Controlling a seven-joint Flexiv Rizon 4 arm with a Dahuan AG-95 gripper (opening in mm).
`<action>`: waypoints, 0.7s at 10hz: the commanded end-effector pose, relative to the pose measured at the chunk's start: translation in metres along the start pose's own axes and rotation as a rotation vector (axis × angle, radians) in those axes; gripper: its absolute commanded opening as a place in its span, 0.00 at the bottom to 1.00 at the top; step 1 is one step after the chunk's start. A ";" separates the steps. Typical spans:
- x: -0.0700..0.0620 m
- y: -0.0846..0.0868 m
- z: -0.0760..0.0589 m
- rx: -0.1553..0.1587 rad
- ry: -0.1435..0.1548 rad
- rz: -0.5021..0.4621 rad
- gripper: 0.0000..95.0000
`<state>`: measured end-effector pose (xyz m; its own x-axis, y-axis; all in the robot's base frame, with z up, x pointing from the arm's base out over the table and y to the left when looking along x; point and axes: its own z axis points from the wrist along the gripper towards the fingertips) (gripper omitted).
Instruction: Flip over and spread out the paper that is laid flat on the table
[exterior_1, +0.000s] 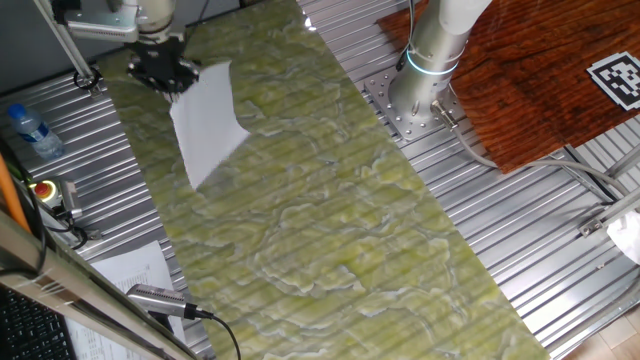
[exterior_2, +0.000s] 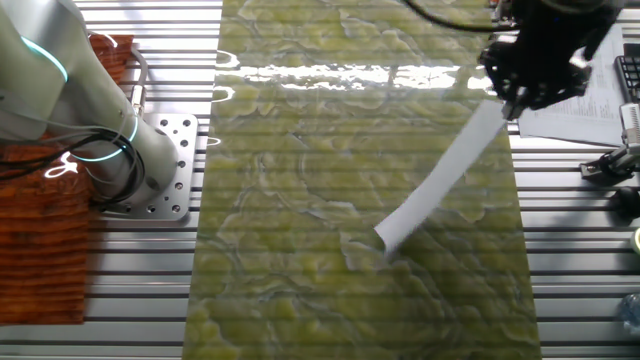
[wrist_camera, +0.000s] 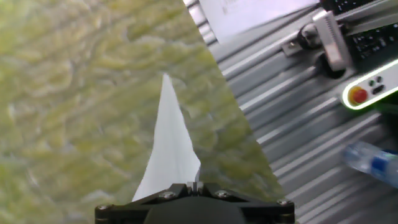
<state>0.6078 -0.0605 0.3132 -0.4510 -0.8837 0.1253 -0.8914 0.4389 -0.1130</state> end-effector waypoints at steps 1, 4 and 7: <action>0.004 -0.012 -0.025 0.015 0.033 -0.018 0.00; -0.012 -0.017 -0.037 0.079 0.025 0.054 0.00; -0.030 -0.017 -0.023 0.147 -0.030 0.126 0.00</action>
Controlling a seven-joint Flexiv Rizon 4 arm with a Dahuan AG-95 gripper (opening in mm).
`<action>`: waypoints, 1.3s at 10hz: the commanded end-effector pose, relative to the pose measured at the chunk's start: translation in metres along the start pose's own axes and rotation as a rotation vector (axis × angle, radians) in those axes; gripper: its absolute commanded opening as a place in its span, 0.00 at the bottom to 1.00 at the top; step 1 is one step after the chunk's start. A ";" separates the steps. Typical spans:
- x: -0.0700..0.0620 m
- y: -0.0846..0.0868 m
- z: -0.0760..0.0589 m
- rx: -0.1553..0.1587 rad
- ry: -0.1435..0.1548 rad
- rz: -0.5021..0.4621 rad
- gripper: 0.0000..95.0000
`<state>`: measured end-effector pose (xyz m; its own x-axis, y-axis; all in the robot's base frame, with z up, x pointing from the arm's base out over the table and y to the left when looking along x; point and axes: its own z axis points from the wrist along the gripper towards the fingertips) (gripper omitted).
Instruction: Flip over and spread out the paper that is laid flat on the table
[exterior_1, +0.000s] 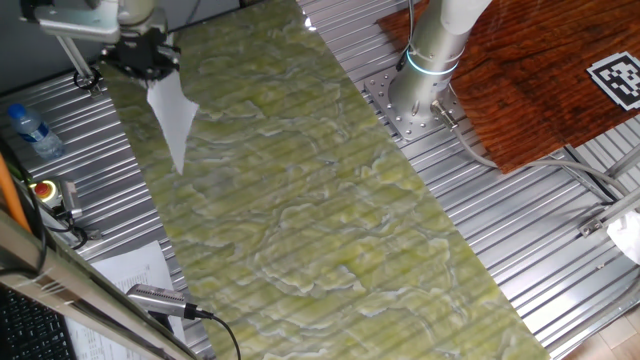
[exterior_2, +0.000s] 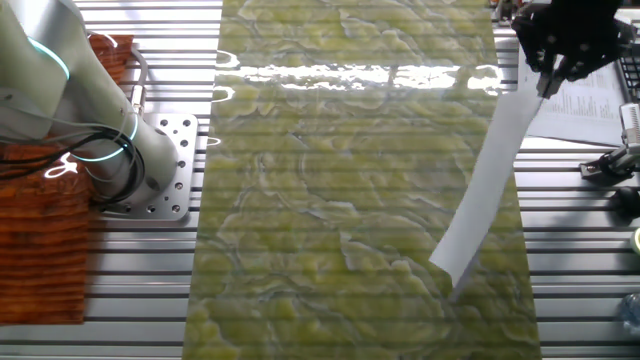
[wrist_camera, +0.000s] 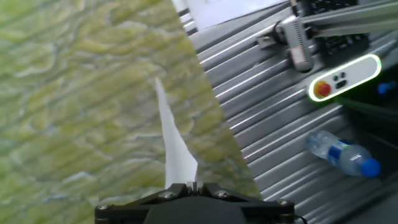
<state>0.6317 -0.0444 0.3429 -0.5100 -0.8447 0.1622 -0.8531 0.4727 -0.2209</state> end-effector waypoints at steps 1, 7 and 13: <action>-0.017 0.004 0.010 0.050 -0.084 0.098 0.00; -0.053 0.021 0.032 0.040 -0.096 0.219 0.00; -0.060 0.027 0.043 -0.032 -0.092 0.312 0.00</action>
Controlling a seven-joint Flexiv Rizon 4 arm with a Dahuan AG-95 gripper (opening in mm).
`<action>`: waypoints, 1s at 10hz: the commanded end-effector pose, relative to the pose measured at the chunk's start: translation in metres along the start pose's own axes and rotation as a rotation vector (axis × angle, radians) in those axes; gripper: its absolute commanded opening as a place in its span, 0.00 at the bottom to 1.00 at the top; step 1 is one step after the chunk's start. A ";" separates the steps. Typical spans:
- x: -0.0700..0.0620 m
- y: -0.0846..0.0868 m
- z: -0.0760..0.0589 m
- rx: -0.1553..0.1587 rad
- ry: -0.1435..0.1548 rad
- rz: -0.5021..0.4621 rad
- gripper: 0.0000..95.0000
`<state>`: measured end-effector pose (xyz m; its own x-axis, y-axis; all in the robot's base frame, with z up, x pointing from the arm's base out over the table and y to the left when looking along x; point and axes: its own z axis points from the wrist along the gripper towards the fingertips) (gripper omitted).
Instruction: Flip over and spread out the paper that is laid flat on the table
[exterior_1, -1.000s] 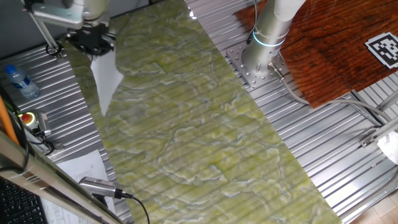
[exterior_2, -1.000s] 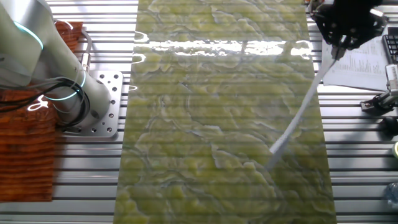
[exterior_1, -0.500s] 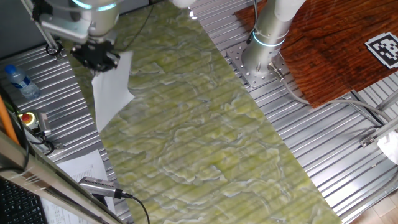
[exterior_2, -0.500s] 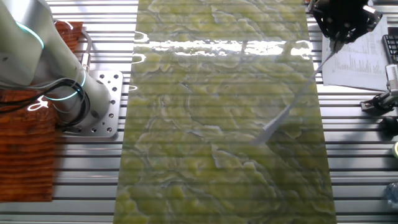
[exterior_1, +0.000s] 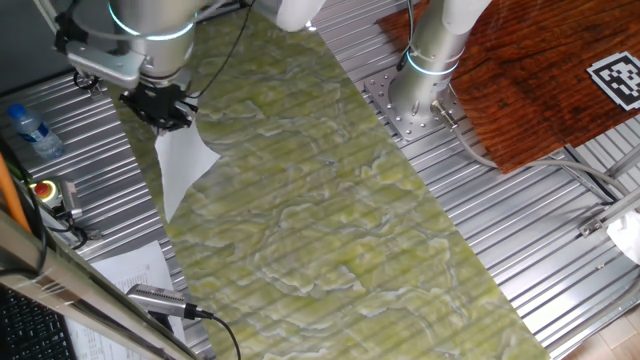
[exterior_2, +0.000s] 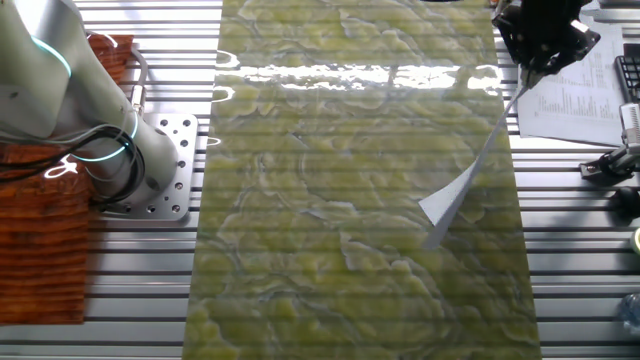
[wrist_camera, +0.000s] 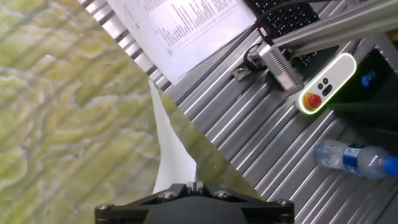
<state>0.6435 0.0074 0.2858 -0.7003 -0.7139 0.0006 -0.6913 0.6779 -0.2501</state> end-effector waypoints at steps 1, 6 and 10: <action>-0.002 0.001 0.000 -0.058 0.030 0.085 0.00; -0.001 -0.001 -0.006 -0.084 0.048 0.095 0.00; 0.021 -0.033 -0.017 -0.064 0.037 -0.025 0.00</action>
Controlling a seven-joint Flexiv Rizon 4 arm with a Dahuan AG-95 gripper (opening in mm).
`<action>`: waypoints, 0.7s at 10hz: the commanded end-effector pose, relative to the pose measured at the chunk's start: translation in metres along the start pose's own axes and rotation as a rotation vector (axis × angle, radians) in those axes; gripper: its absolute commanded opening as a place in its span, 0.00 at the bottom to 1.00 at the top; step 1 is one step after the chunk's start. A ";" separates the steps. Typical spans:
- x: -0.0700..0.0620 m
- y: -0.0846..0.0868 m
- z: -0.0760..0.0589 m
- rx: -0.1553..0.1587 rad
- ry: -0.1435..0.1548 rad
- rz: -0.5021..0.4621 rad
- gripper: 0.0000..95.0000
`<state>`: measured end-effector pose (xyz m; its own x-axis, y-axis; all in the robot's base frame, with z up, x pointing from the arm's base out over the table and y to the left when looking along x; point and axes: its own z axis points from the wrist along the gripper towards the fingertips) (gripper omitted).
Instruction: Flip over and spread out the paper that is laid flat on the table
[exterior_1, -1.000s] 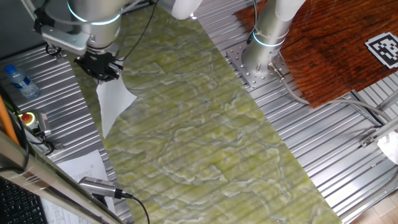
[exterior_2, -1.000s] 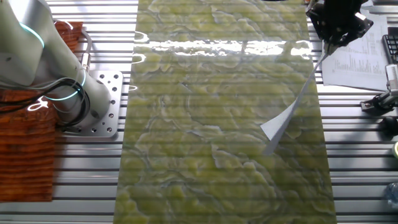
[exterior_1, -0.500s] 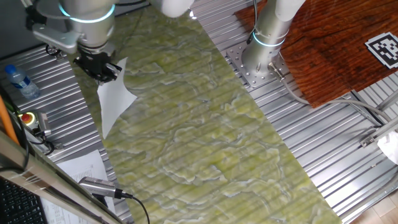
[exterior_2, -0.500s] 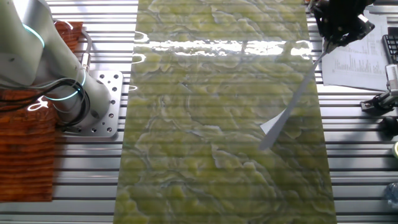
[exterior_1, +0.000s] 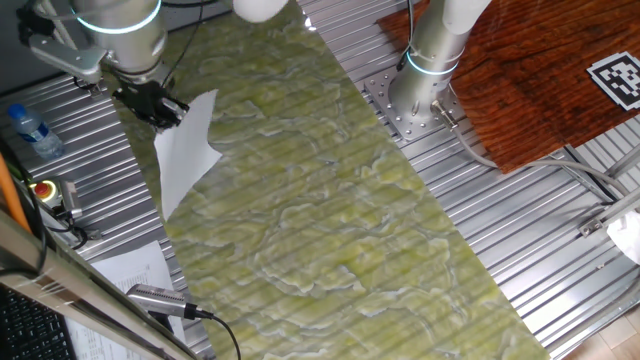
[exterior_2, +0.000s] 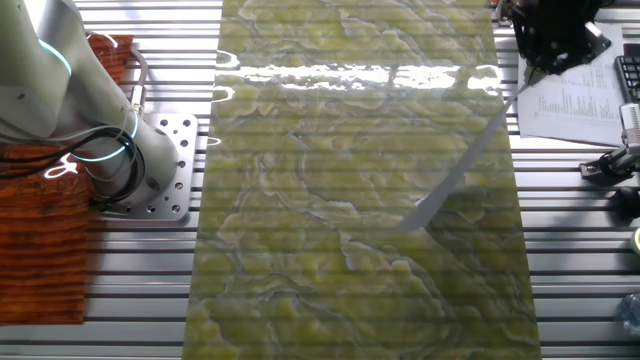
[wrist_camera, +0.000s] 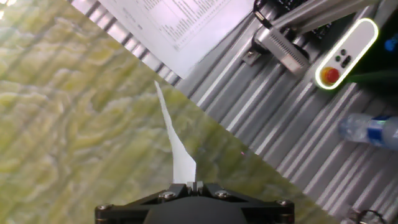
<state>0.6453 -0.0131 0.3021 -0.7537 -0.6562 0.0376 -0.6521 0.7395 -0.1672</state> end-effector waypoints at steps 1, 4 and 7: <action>0.012 -0.018 -0.009 0.056 -0.013 -0.143 0.00; 0.021 -0.022 -0.021 0.200 -0.053 -0.249 0.00; 0.022 -0.016 -0.044 0.348 -0.075 -0.300 0.00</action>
<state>0.6356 -0.0355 0.3380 -0.5491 -0.8347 0.0427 -0.7790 0.4925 -0.3881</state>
